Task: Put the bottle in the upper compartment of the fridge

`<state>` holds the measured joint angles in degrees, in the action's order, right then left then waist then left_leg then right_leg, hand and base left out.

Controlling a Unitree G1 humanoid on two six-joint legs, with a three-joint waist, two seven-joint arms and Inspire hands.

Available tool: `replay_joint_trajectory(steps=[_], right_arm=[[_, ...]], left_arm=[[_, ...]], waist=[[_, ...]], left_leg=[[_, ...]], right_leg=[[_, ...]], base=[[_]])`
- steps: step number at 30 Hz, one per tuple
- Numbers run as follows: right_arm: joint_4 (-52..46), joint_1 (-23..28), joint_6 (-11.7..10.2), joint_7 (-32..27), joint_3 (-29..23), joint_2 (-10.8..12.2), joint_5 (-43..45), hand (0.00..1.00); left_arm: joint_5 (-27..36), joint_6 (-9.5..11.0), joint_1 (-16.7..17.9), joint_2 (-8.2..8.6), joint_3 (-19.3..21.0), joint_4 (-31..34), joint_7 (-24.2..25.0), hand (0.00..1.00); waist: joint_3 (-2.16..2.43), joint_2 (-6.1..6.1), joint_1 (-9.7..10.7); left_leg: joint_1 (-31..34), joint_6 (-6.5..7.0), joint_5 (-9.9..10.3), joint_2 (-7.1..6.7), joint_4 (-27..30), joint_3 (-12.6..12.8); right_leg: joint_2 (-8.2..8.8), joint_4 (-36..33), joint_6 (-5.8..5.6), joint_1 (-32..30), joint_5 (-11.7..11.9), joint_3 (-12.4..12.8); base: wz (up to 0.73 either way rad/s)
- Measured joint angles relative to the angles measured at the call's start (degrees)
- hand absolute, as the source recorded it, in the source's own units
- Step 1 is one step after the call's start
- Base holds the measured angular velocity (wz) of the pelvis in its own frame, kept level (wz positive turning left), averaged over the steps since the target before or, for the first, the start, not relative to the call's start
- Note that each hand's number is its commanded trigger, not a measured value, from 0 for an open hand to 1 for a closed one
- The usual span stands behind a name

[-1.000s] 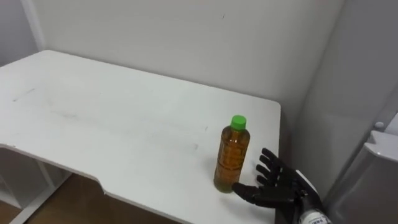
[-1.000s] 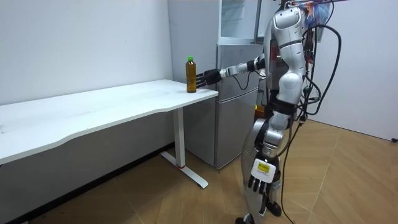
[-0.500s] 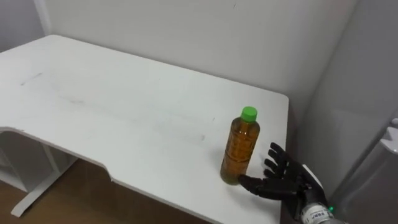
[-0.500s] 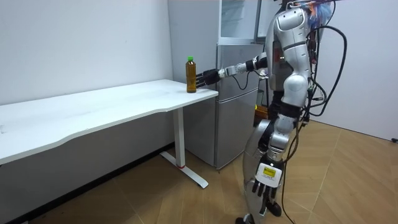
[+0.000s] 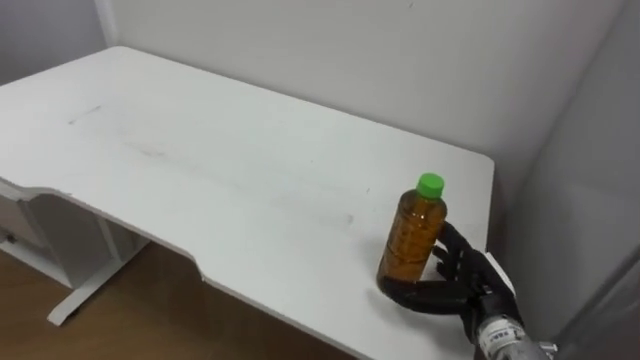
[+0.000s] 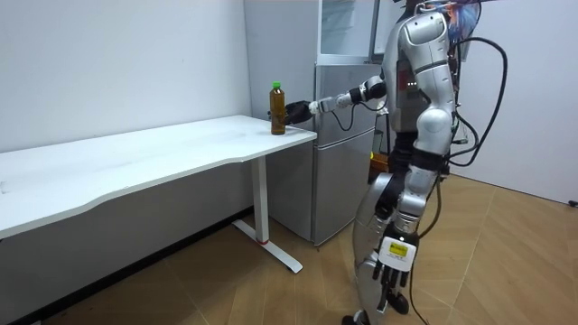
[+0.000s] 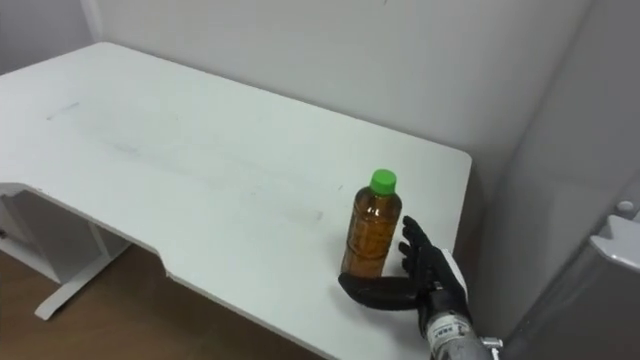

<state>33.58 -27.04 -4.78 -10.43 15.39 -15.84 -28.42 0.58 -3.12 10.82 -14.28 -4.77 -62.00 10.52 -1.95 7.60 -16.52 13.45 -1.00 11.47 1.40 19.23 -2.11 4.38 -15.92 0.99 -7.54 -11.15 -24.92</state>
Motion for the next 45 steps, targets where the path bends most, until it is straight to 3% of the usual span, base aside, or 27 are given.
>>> replay_joint_trajectory(steps=[3, 12, 26, 33, 40, 45], right_arm=[[0.0, -0.4, 0.0, -1.3, 1.4, 0.0, 0.0, 0.00], [0.0, -0.7, 0.0, -3.4, 1.6, 0.4, 1.8, 0.00], [2.0, -0.7, -0.3, -5.8, 3.6, 1.0, 1.5, 0.00], [3.3, -0.7, -2.6, -7.2, 3.7, 1.0, -2.7, 0.00], [5.7, -0.7, -5.3, -8.7, 3.7, 1.2, -3.0, 0.00], [8.4, -0.7, -7.4, -11.3, 3.7, 2.3, -2.5, 0.00]], left_arm=[[0.0, -0.2, 0.0, -0.07, 0.1, -0.1, -0.7, 0.00], [0.0, -0.3, 0.0, -0.32, 0.1, 0.1, -0.8, 0.00], [0.6, -0.5, 0.1, -0.33, -0.3, 0.2, -1.3, 0.00], [1.1, -0.3, 1.5, -0.36, -0.5, 0.9, -2.1, 0.00], [2.2, -0.2, 2.5, -0.32, -1.1, 1.8, -2.5, 0.00], [3.3, -0.2, 3.2, -0.25, -1.2, 1.9, -2.7, 0.00]], waist=[[-0.33, 0.45, -0.7], [-0.34, 0.56, -2.7], [-0.36, 0.40, -2.8], [-0.37, -0.39, -3.0], [0.04, -1.67, -3.4], [0.02, -1.81, -4.2]], left_leg=[[0.1, 0.00, 0.0, -0.07, -0.1, -0.4], [0.5, 0.04, 0.0, -0.29, 0.1, -1.3], [0.3, -0.01, -0.1, -0.58, 0.6, -2.6], [0.1, -0.10, -0.1, -0.70, 0.6, -3.3], [0.0, -0.27, -0.2, -0.71, 0.5, -3.7], [-0.1, -0.31, -0.3, -0.66, 0.4, -3.8]], right_leg=[[0.05, 0.0, 0.00, 0.2, 0.0, -0.4], [0.12, 0.2, -0.01, 0.6, 0.0, -1.5], [0.06, 0.4, -0.02, 1.6, 0.0, -2.5], [-0.20, 1.2, -0.04, 2.5, 0.0, -2.9], [-0.28, 1.2, -0.03, 2.8, 0.0, -3.2], [-0.29, 1.3, -0.03, 3.2, 0.0, -3.3]], base=[[0.07], [0.06], [0.04], [0.04], [0.02], [0.02]])
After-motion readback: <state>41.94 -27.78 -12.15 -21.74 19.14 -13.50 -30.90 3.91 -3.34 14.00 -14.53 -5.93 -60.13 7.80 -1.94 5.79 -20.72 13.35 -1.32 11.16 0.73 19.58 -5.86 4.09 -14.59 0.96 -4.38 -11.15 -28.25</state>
